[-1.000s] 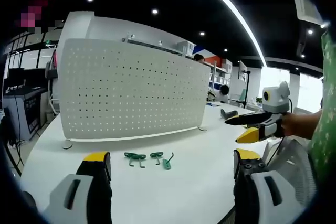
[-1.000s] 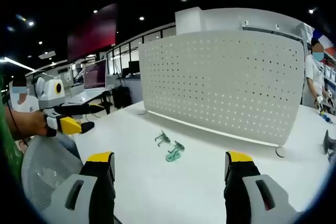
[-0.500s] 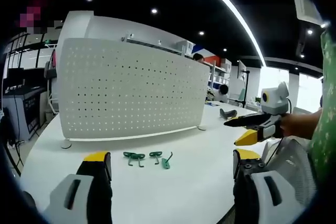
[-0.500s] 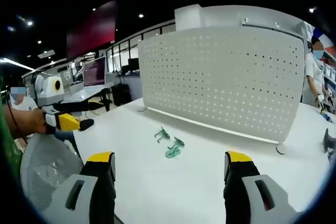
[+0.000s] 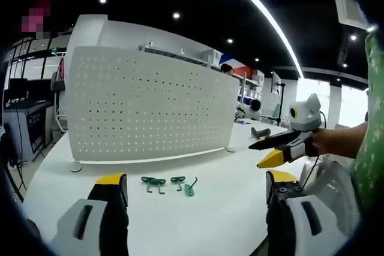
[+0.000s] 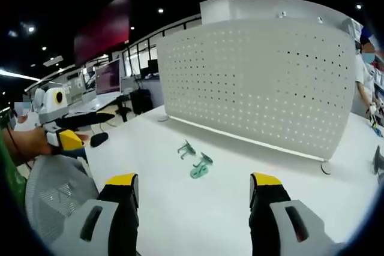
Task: Insert the hook assembly into the mounting plate slot until the hook locks in place.
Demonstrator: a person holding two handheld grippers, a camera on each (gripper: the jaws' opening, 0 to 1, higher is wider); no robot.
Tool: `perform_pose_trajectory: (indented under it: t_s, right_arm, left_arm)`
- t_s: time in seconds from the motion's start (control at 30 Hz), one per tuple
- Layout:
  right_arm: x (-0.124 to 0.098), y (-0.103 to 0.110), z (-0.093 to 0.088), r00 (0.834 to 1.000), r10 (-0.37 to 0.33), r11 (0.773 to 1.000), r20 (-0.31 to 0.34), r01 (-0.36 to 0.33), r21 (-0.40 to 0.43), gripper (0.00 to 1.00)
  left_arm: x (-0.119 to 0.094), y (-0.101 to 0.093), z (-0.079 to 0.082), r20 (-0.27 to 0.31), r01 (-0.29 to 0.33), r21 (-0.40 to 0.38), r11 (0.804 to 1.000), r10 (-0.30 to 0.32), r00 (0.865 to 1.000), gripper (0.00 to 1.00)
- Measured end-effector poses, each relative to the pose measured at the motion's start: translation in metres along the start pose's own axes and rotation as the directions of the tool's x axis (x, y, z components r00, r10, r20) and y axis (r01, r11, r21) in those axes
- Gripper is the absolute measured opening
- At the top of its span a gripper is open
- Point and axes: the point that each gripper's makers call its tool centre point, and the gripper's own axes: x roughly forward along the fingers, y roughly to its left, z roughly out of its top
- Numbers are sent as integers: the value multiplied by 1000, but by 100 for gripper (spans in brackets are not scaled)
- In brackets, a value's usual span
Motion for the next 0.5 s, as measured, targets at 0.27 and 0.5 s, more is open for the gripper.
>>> perform_pose_trajectory:
  t_s: [0.27, 0.5]
  right_arm:
    - [16, -5, 5, 999, 24, 999, -39, -23, 24, 63]
    - [28, -9, 2, 997, 27, 999, -71, -25, 25, 61]
  left_arm:
    - [0, -1, 0, 2, 7, 1, 1000, -7, 1000, 98]
    - [0, 0, 0, 4, 4, 6, 1000, -4, 1000, 98]
